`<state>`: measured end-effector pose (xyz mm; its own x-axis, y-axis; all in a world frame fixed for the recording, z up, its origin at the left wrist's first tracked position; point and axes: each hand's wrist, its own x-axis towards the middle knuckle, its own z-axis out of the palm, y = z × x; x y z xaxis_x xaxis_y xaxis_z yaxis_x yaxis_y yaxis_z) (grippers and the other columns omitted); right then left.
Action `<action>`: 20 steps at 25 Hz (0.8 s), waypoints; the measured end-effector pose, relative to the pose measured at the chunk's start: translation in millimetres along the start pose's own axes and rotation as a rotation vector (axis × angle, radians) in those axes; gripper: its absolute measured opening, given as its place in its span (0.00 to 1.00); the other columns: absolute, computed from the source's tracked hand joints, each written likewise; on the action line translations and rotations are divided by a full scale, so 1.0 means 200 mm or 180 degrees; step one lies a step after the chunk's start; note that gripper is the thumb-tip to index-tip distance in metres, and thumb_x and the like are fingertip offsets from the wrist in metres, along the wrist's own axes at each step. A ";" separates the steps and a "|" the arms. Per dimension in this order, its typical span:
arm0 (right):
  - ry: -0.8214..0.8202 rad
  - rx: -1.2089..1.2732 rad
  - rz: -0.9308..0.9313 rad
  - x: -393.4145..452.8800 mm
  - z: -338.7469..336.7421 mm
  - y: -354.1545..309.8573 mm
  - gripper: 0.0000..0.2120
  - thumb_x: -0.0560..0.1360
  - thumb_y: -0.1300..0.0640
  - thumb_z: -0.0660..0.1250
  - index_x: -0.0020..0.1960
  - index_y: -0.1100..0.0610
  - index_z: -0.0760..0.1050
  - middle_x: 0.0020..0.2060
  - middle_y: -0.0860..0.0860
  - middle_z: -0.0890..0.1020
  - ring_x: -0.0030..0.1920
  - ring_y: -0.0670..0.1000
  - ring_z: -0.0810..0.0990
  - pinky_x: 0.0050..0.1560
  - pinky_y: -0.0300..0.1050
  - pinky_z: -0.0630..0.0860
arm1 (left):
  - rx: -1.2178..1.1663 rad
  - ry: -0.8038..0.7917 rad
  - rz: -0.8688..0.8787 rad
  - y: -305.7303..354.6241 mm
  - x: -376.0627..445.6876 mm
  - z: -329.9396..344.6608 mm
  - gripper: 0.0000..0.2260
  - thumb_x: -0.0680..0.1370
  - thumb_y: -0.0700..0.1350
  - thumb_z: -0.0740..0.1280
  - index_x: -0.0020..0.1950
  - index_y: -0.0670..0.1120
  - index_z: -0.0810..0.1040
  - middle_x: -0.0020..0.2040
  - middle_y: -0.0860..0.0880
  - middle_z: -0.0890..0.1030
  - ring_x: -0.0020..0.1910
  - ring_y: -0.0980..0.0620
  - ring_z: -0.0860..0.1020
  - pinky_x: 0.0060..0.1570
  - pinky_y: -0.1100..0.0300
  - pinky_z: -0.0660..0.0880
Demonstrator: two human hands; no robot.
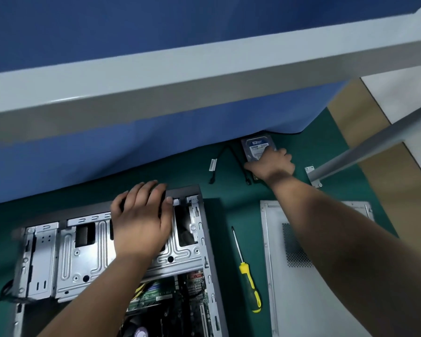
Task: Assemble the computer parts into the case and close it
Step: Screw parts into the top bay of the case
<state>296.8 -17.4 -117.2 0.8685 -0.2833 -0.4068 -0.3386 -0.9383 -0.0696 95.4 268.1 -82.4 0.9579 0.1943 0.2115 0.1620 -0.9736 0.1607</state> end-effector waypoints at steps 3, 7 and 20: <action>0.0106 -0.0093 -0.0056 -0.16 -0.05 0.02 0.40 0.65 0.30 0.67 0.68 0.55 0.69 0.61 0.60 0.72 0.61 0.62 0.72 0.51 0.54 0.70 | -0.0033 -0.0104 -0.0046 -0.01 0.00 -0.01 0.18 0.83 0.57 0.55 0.66 0.55 0.79 0.67 0.54 0.80 0.70 0.51 0.73 0.69 0.48 0.61; 0.0149 0.0101 -0.0004 -0.46 -0.11 0.00 0.37 0.65 0.32 0.64 0.66 0.52 0.69 0.58 0.58 0.73 0.59 0.61 0.73 0.49 0.53 0.69 | -0.0268 -0.0427 -0.0036 -0.01 0.01 -0.05 0.21 0.82 0.59 0.53 0.70 0.57 0.76 0.71 0.56 0.77 0.73 0.54 0.70 0.70 0.50 0.59; -0.0071 0.1232 -0.0937 -1.70 -0.13 -0.15 0.30 0.58 0.27 0.65 0.51 0.45 0.69 0.51 0.46 0.77 0.52 0.53 0.77 0.49 0.50 0.75 | -0.4645 -0.1200 -0.1726 -0.09 -0.48 -0.46 0.09 0.85 0.43 0.64 0.62 0.50 0.81 0.56 0.49 0.86 0.56 0.51 0.85 0.59 0.51 0.80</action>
<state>22.1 102.5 46.6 0.9410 -0.0086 -0.3382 -0.1933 -0.8341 -0.5166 -21.7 278.2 -16.3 0.9021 0.2083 -0.3779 0.3437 0.1825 0.9212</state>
